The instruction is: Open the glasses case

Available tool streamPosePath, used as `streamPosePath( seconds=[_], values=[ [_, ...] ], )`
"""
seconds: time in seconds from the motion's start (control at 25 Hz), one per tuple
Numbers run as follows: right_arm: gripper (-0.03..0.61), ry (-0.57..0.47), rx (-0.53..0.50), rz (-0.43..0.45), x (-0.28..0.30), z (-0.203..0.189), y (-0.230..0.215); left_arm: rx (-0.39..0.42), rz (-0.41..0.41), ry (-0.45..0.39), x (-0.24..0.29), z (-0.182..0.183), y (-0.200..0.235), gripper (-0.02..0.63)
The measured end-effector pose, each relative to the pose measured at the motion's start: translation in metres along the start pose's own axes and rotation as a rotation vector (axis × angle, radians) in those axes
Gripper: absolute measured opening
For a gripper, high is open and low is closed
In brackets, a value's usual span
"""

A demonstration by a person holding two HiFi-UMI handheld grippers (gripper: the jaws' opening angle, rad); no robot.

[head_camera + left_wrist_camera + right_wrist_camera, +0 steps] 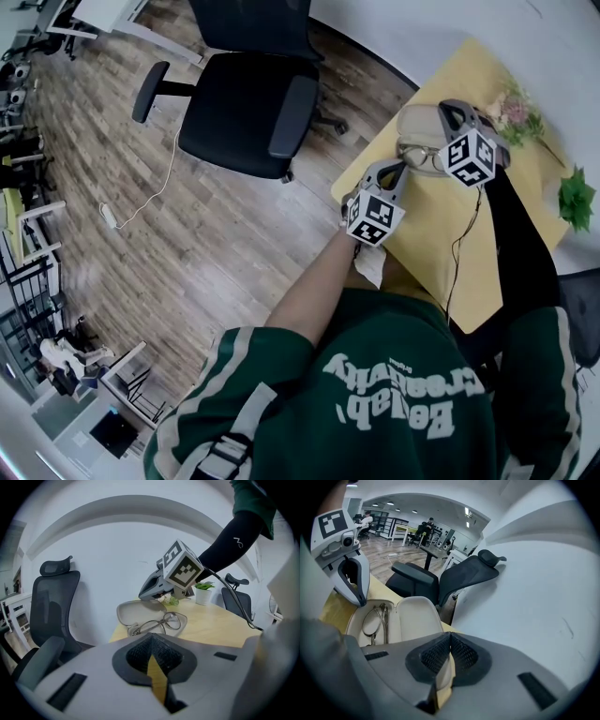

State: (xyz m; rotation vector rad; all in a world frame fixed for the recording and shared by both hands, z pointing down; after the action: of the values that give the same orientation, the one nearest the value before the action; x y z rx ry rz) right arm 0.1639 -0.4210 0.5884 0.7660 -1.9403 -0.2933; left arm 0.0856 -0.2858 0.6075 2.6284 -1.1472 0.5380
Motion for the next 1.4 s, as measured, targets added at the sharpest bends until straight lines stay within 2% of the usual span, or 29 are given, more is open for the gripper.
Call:
streamPosePath(
  seconds=[0.52,0.8,1.4],
  values=[
    [0.009,-0.01,0.055,0.007,0.002,-0.003,-0.001,0.002,0.016,0.005,0.001,-0.001,0.001,0.014],
    [0.009,-0.032,0.079,-0.059,-0.016,0.0,-0.008,0.025,0.014,0.009,-0.002,0.002,0.003,0.014],
    [0.009,-0.06,0.137,-0.127,-0.062,-0.003,-0.007,0.07,0.013,-0.024,-0.002,0.025,-0.001,0.014]
  ],
)
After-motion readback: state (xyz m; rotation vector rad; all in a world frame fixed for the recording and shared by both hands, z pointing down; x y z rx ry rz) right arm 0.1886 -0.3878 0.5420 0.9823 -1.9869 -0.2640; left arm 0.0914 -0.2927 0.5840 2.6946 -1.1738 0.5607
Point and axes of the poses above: the fingertips, and each gripper's own axes: x forward along the fingers, y to its left, z out of its top, the point moved 2 cm from there along -x, backward along the fingers, and after that the axes turned 3 degrees about x, right-handed, at the moved point
